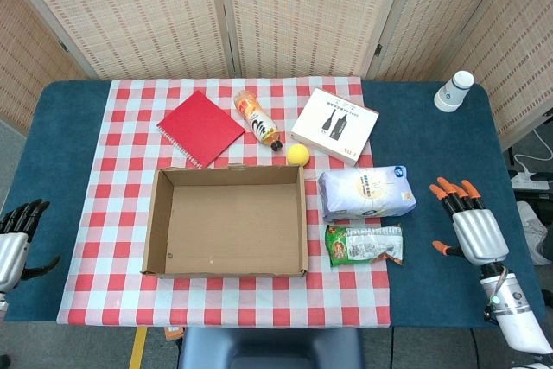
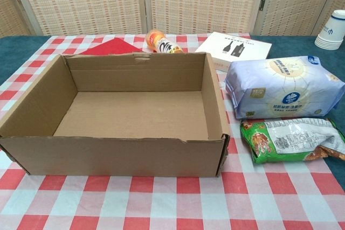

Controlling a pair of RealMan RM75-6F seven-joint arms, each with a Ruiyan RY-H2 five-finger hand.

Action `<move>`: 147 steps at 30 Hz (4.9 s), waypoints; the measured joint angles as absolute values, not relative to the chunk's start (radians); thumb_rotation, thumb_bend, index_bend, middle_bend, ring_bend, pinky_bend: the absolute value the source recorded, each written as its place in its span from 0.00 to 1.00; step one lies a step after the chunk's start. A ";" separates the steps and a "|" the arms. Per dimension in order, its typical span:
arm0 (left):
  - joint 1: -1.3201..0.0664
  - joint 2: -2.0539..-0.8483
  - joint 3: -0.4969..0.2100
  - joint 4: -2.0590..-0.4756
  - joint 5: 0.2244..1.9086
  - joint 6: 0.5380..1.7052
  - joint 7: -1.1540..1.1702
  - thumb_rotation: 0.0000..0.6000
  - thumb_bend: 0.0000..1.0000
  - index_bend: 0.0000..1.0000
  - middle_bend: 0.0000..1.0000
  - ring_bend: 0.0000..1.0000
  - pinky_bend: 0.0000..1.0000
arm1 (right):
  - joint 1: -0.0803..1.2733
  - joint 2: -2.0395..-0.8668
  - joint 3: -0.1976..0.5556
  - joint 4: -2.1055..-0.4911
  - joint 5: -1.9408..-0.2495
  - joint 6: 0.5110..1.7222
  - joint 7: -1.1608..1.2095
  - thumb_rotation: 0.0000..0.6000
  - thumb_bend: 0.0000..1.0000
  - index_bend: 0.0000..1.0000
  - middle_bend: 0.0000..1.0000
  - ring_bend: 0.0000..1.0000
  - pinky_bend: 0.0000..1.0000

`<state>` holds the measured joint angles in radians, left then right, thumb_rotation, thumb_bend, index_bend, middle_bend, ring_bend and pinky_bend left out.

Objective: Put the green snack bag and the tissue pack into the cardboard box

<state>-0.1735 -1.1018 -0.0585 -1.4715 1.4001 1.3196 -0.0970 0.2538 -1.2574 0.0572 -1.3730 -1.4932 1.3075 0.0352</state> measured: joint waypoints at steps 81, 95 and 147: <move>-0.180 -1.092 -0.058 -1.454 1.415 1.311 -0.172 1.00 0.20 0.04 0.00 0.00 0.09 | 0.291 -1.452 -0.022 -1.353 -1.559 1.192 -0.069 1.00 0.00 0.23 0.15 0.07 0.19; -0.181 -1.091 -0.057 -1.449 1.415 1.308 -0.182 1.00 0.20 0.04 0.00 0.00 0.09 | 0.305 -1.478 -0.013 -1.331 -1.540 1.177 -0.071 1.00 0.02 0.27 0.17 0.09 0.22; -0.177 -1.088 -0.059 -1.446 1.412 1.315 -0.193 1.00 0.20 0.04 0.00 0.00 0.09 | 0.294 -1.508 0.001 -1.314 -1.572 1.302 -0.076 1.00 0.37 0.75 0.49 0.47 0.67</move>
